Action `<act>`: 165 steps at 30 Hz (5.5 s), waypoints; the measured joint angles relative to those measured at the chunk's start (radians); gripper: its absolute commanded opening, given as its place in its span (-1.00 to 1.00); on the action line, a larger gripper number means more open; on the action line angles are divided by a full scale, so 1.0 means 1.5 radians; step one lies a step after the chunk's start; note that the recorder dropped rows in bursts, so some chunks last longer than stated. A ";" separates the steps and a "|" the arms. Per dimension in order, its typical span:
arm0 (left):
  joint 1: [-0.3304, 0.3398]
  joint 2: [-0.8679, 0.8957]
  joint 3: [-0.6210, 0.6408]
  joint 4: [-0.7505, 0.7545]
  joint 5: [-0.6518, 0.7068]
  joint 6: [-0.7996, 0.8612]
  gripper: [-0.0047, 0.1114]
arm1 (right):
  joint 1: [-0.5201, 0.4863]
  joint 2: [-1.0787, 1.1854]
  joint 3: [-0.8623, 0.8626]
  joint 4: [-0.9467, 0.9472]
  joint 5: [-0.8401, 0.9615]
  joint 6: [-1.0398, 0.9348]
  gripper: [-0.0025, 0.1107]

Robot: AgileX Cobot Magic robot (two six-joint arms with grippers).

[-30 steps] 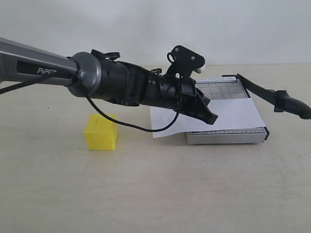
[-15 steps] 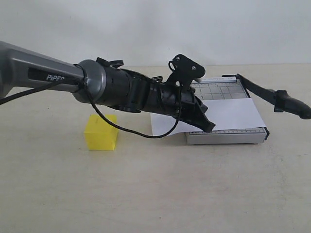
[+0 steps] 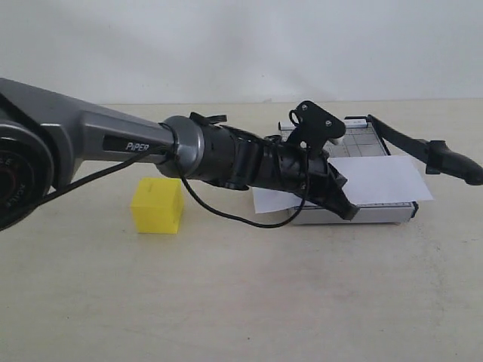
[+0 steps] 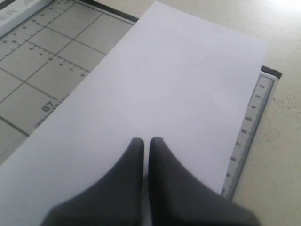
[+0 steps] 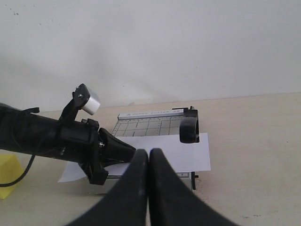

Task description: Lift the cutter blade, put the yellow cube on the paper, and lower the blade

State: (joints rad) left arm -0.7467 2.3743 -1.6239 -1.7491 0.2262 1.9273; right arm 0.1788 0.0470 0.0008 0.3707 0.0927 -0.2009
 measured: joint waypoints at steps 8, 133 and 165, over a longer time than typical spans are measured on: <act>-0.015 0.007 -0.012 -0.001 -0.020 0.001 -0.84 | 0.000 0.000 0.000 0.000 0.000 0.000 -0.96; -0.016 -0.515 0.560 0.003 -0.529 -0.408 0.38 | 0.000 0.000 0.000 0.000 0.000 0.002 -0.96; -0.016 -0.384 0.511 0.003 -0.539 -0.412 0.38 | 0.000 0.000 0.000 0.000 0.000 0.002 -0.96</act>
State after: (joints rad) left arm -0.7706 1.7984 -0.8572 -1.7448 -0.5823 1.3096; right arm 0.1788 0.0470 0.0008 0.3707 0.0927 -0.1983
